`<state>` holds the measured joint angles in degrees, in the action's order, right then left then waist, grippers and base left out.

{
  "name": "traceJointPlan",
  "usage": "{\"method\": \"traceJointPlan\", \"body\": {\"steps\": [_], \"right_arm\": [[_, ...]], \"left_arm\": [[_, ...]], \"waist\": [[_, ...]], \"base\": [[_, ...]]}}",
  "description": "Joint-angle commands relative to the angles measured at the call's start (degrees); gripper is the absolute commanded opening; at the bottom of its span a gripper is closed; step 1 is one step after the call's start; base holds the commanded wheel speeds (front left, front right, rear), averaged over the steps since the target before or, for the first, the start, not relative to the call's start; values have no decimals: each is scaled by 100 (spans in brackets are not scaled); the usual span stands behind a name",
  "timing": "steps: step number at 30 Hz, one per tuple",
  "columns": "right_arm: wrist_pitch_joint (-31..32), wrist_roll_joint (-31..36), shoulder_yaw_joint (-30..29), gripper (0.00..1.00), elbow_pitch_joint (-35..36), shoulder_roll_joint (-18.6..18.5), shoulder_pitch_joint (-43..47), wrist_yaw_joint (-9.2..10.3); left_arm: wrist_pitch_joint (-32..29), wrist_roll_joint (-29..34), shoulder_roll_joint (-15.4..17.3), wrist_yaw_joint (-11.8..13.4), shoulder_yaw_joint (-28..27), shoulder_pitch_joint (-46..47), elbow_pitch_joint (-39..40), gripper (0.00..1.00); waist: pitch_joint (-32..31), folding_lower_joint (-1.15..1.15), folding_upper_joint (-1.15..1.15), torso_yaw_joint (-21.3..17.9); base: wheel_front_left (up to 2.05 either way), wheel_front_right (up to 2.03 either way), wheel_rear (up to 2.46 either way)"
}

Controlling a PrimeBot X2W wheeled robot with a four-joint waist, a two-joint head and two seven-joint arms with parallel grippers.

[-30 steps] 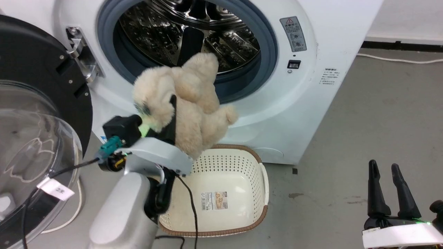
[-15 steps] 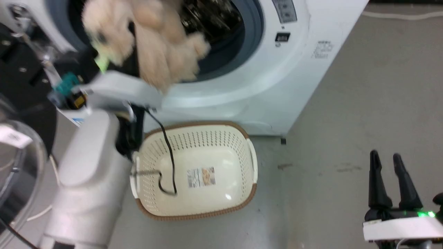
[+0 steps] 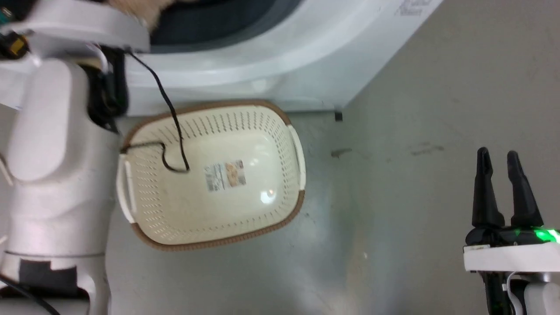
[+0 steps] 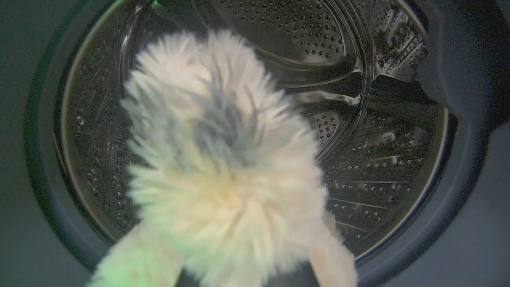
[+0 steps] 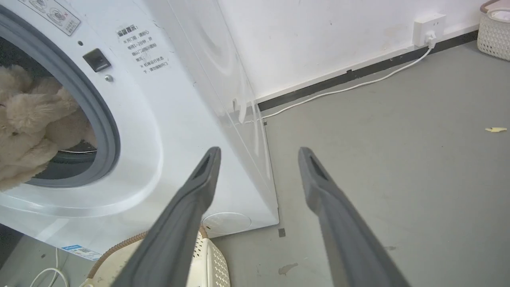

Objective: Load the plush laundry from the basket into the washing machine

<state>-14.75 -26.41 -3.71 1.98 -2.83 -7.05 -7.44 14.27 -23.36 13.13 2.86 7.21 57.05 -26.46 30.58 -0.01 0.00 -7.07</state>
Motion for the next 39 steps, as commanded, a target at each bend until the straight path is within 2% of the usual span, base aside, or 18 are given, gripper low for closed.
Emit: {"method": "traceJointPlan", "body": {"steps": [1, 9, 25, 38, 39], "right_arm": [[-25, -44, -13, 100, 60, -5, -117, -5], [-25, -129, 24, 100, 185, -5, -297, -5], [-25, -191, 105, 100, 365, -5, -231, -5], [-25, -282, 227, 100, 526, -5, -78, -5], [-25, -284, 224, 100, 536, -5, -90, -5]], "left_arm": [[72, 109, 38, -22, -82, 267, 96, 0], [73, 501, 264, -133, -140, 1007, 4, 0], [55, 880, 767, -191, -63, 2636, -679, 0], [-45, 976, 795, -165, 95, 3561, -1358, 0], [-55, 950, 771, -178, 96, 3607, -1417, 31]], "waist": [[380, 1, 0, -183], [1004, 1, 0, -367], [1689, 1, 0, -774], [2064, 1, 0, -855], [2087, 1, 0, -856]], "base": [[0, 0, 0], [0, 0, 0], [0, 0, 0], [0, 0, 0], [0, 0, 0]]}}
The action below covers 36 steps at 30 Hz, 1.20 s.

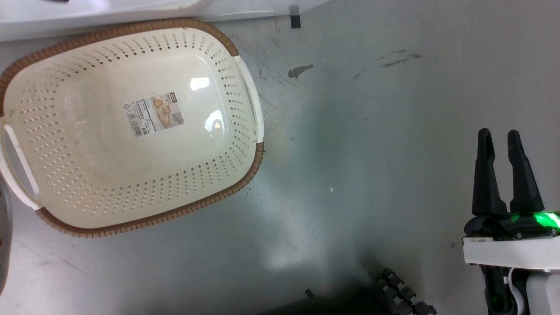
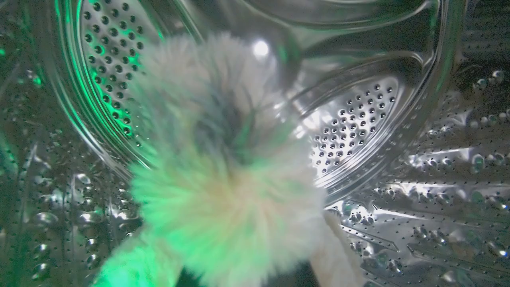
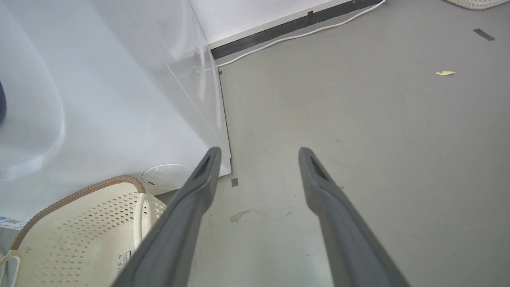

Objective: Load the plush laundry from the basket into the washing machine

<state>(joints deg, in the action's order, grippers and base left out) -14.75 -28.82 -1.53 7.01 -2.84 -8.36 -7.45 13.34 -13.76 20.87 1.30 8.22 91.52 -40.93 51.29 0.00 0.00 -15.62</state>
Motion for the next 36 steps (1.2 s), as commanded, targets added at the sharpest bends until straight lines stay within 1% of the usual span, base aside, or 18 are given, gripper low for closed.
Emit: {"method": "traceJointPlan", "body": {"steps": [1, 6, 12, 16, 19, 23, 30, 36], "right_arm": [[-25, -46, -2, 100, 40, -4, 20, -3], [-25, -55, -33, 100, 76, -4, -59, -3], [-25, -36, -61, 100, 63, -4, -136, -3], [-25, 17, -106, 100, 77, -4, -187, -3], [-25, 86, -164, 100, 61, -4, -216, -3], [-25, 221, -245, 100, -3, -4, -282, -3], [-25, 508, -338, 100, -141, -4, -233, -3], [-25, 660, -318, 100, -339, -4, -101, -3]], "left_arm": [[-3, -55, -40, -45, -7, 197, -51, 100], [9, -121, -162, -161, 70, 294, -348, 100], [125, -155, -272, -258, 107, 324, -500, 100], [157, -207, -373, -340, 88, 219, -513, 100], [162, -258, -502, -410, 39, -17, -352, 100], [164, -315, -735, -488, 4, -546, -184, 100], [165, -415, -1163, -633, -16, -1490, -39, 100], [165, -461, -1442, -685, -10, -2286, 35, 100]], "waist": [[40, 0, 0, -2], [90, 0, 0, 28], [78, 0, 0, 146], [6, 0, 0, 308], [-131, 0, 0, 491], [-439, 0, 0, 771], [-1209, 0, 0, 1240], [-1910, 0, 0, 1507]], "base": [[0, 0, 0], [0, 0, 0], [0, 0, 0], [0, 0, 0], [0, 0, 0], [0, 0, 0], [0, 0, 0], [0, 0, 0]]}}
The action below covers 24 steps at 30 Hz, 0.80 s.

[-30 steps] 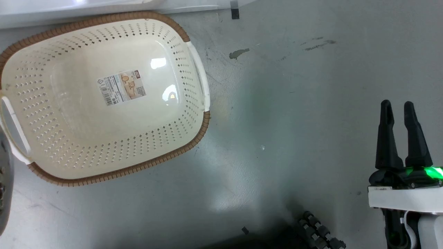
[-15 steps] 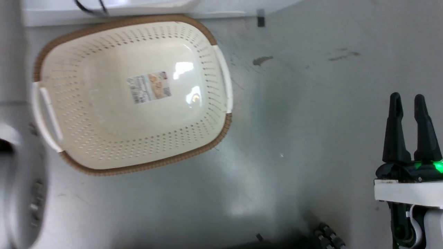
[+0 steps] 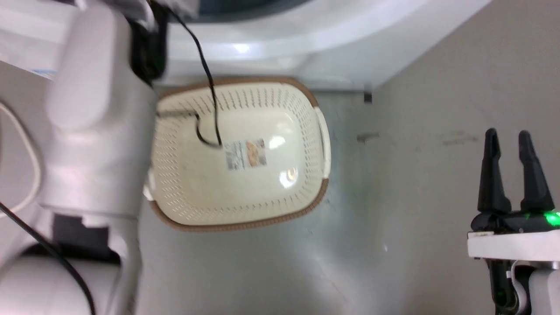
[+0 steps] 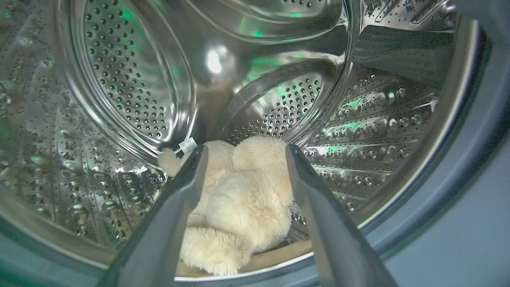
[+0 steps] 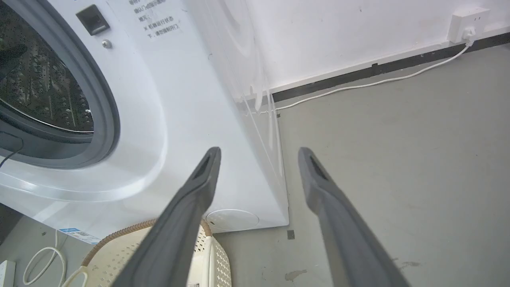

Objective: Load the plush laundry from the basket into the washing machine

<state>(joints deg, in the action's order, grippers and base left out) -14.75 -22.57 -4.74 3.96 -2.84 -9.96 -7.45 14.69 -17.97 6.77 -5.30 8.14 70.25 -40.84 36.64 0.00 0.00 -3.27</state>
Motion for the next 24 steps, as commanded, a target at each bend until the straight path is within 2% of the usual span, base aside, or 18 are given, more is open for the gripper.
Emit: {"method": "traceJointPlan", "body": {"steps": [1, 11, 20, 24], "right_arm": [[-25, 48, 7, 100, -75, -4, 100, -3], [-25, 45, 131, 100, -437, -4, 376, -3], [-25, 97, 266, 100, -698, -4, 698, -3], [-25, 314, 272, 100, -775, -4, 984, -3]], "left_arm": [[30, -41, -73, -29, 11, -316, 48, 100], [30, -144, -278, 3, -18, -1816, 419, 100], [30, -184, -298, 91, -126, -2998, 843, 100], [30, -248, -264, 161, -216, -3793, 1177, 100]], "waist": [[-584, 0, 0, 309], [-1801, 0, 0, 480], [-2678, 0, 0, 468], [-3164, 0, 0, 445]], "base": [[0, 0, 0], [0, 0, 0], [0, 0, 0], [0, 0, 0]]}}
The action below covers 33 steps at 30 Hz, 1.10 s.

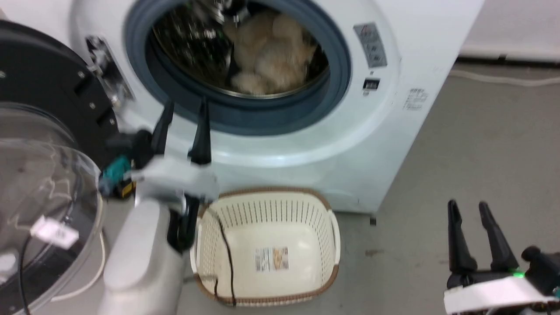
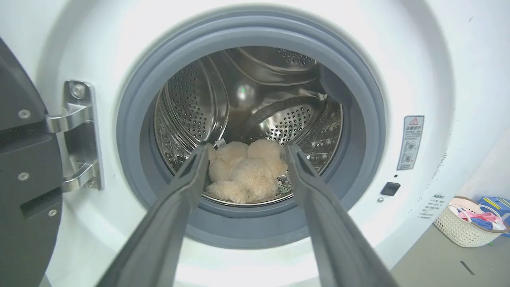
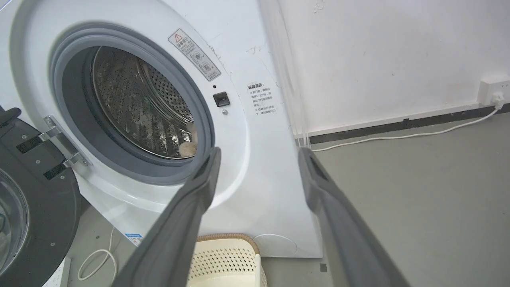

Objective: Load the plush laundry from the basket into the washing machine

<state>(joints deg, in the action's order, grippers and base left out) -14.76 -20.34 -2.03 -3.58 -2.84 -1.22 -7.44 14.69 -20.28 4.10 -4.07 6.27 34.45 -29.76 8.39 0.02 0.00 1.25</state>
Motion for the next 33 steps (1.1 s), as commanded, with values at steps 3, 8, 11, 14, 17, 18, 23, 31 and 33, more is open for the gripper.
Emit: {"method": "traceJointPlan", "body": {"steps": [3, 8, 11, 14, 17, 18, 23, 31, 33], "right_arm": [[-21, 168, 3, 100, -51, -4, 238, -5], [38, 350, -29, 100, -55, -4, 466, -5], [85, 437, -47, 100, -11, -4, 575, -5], [151, 545, -64, 100, 34, -4, 657, -5], [183, 636, -14, 100, 82, -4, 711, -5], [193, 655, 1, 100, 92, -4, 726, -5], [229, 713, 17, 100, 107, -4, 801, -5], [250, 773, 47, 100, 58, -4, 858, -5], [252, 782, 59, 100, 32, -4, 871, -5]], "left_arm": [[30, -36, 30, 71, -55, -556, 232, 100], [-42, -40, 162, 171, -82, -1407, 689, 100], [-130, -40, 228, 267, -103, -1864, 1004, 100], [-229, -8, 316, 354, -110, -2259, 1335, 100], [-344, 41, 414, 447, -114, -2586, 1633, 100], [-395, 58, 443, 477, -112, -2684, 1718, 100], [-614, 127, 549, 537, -30, -3045, 2071, 100], [-881, 300, 637, 602, 213, -3437, 2326, 100], [-889, 345, 649, 630, 254, -3500, 2357, 100]], "waist": [[-516, -2, 0, -13], [-801, -2, 0, -19], [-910, -2, 0, -4], [-972, -2, 0, 7], [-1013, -2, 0, 8], [-1024, -2, 0, 10], [-1055, -2, 0, 48], [-1065, -2, 0, 79], [-1066, -2, 0, 80]], "base": [[0, 0, 0], [0, 0, 0], [0, 0, 0], [0, 0, 0], [0, 0, 0], [0, 0, 0], [0, 0, 0], [0, 0, 0], [0, 0, 0]]}}
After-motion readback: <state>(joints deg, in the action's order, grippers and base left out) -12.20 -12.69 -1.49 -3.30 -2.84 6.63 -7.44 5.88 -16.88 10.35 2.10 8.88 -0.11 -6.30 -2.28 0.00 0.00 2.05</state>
